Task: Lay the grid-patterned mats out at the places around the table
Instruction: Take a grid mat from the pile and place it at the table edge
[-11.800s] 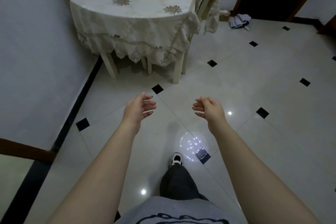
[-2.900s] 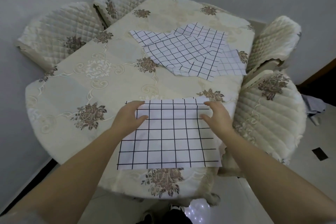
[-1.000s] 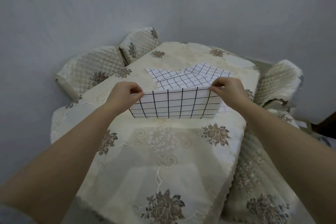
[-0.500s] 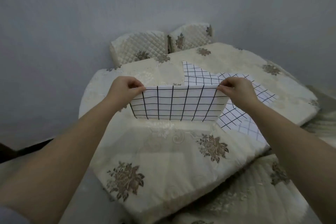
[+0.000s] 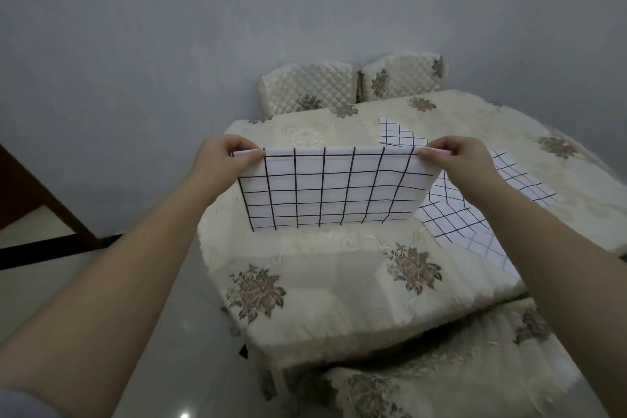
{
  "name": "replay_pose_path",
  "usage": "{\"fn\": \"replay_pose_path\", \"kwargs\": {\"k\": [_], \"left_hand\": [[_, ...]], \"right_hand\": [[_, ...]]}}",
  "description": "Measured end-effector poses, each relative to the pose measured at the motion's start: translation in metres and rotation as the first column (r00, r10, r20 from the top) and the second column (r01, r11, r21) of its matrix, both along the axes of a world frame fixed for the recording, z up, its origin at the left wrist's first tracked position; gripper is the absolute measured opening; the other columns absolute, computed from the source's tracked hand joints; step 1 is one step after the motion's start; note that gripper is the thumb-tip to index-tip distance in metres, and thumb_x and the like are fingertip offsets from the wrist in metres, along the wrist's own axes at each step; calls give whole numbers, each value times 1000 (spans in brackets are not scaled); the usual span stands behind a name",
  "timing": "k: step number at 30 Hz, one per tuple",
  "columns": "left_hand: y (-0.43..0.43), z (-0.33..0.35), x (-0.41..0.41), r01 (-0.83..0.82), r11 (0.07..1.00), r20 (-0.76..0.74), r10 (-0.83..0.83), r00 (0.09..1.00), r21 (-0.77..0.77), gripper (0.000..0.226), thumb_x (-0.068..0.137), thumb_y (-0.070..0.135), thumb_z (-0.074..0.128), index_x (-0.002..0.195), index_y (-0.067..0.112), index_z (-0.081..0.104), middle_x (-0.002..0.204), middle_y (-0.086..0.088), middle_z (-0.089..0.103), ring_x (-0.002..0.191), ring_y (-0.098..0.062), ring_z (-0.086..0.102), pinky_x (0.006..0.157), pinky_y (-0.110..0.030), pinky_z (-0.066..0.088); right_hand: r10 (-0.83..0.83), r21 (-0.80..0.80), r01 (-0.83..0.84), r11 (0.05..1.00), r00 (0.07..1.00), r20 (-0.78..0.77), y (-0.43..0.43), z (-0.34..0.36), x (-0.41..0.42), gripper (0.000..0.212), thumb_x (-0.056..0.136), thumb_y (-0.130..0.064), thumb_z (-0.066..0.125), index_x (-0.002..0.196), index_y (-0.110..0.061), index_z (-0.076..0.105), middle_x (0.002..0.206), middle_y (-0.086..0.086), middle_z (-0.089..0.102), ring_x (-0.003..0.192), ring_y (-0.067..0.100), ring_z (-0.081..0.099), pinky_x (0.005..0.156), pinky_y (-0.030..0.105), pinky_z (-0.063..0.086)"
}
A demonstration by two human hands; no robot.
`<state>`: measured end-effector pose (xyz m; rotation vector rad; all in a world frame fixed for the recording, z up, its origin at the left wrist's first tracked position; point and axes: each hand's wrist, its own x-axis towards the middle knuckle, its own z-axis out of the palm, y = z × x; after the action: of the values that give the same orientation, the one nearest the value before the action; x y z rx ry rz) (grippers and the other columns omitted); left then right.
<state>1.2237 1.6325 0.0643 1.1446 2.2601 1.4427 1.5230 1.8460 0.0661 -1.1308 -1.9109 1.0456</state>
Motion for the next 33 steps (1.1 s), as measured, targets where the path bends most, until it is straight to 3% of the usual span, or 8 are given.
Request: {"fn": "replay_pose_path", "kwargs": {"k": [9, 12, 15, 17, 19, 25, 29, 33], "left_hand": [[-39, -11, 20, 9, 999, 100, -12, 995, 35, 7, 80, 18, 75, 81, 12, 71, 64, 5, 59, 45, 5, 47, 47, -6, 35], [-41, -13, 31, 8, 999, 125, -13, 992, 47, 5, 81, 16, 73, 78, 14, 70, 51, 14, 56, 43, 2, 45, 46, -7, 34], [-40, -16, 41, 7, 999, 173, -13, 985, 39, 3, 82, 13, 72, 80, 14, 70, 46, 19, 56, 54, -2, 48, 57, -14, 41], [-36, -18, 48, -11, 999, 226, 0, 974, 48, 2, 83, 11, 70, 85, 10, 70, 51, 20, 61, 60, -4, 56, 64, -18, 49], [-29, -19, 56, -30, 998, 254, 16, 967, 51, 1, 83, 9, 70, 84, 9, 70, 55, 19, 64, 59, 1, 59, 65, -17, 52], [6, -33, 88, -151, 987, 312, 127, 942, 55, 7, 81, 10, 72, 77, 17, 71, 56, 11, 63, 67, -14, 59, 76, -34, 54], [30, -42, 118, -247, 965, 340, 204, 918, 90, 12, 81, 8, 72, 74, 18, 70, 56, 8, 61, 65, -14, 58, 73, -32, 54], [41, -44, 141, -284, 953, 358, 231, 905, 103, 13, 83, 6, 69, 75, 16, 69, 65, -2, 61, 65, -13, 59, 71, -29, 55]], "right_hand": [[-47, 15, 48, 999, 998, -38, -30, -12, 26, 12, 83, -19, 69, 91, -11, 71, 74, 2, 57, 38, -2, 41, 40, 11, 31], [-68, 3, 69, 998, 992, -108, -30, -14, 35, 11, 82, -17, 70, 89, -9, 70, 76, 4, 58, 56, 1, 49, 46, 10, 37], [-62, -46, 57, 997, 990, -124, -19, -19, 45, 6, 81, -17, 71, 86, -14, 70, 82, 7, 63, 78, 18, 57, 71, 30, 52], [-29, -93, 17, 995, 991, -129, -7, -22, 51, 2, 82, -16, 69, 83, -19, 70, 80, 4, 65, 81, 20, 59, 81, 44, 53], [16, -111, -31, 993, 991, -137, 8, -25, 56, 6, 84, -14, 68, 82, -20, 70, 81, 2, 67, 81, 20, 61, 87, 48, 53], [123, -154, -146, 977, 981, -147, 70, -38, 75, 6, 83, -16, 68, 87, -15, 72, 91, 9, 71, 93, 29, 67, 89, 45, 55], [203, -178, -231, 957, 966, -161, 106, -41, 86, 5, 86, -10, 65, 88, -12, 69, 85, 7, 69, 86, 25, 65, 78, 34, 55], [252, -201, -286, 937, 952, -176, 127, -40, 93, 6, 87, -7, 64, 90, -9, 68, 92, 13, 68, 87, 25, 65, 81, 33, 56]]}}
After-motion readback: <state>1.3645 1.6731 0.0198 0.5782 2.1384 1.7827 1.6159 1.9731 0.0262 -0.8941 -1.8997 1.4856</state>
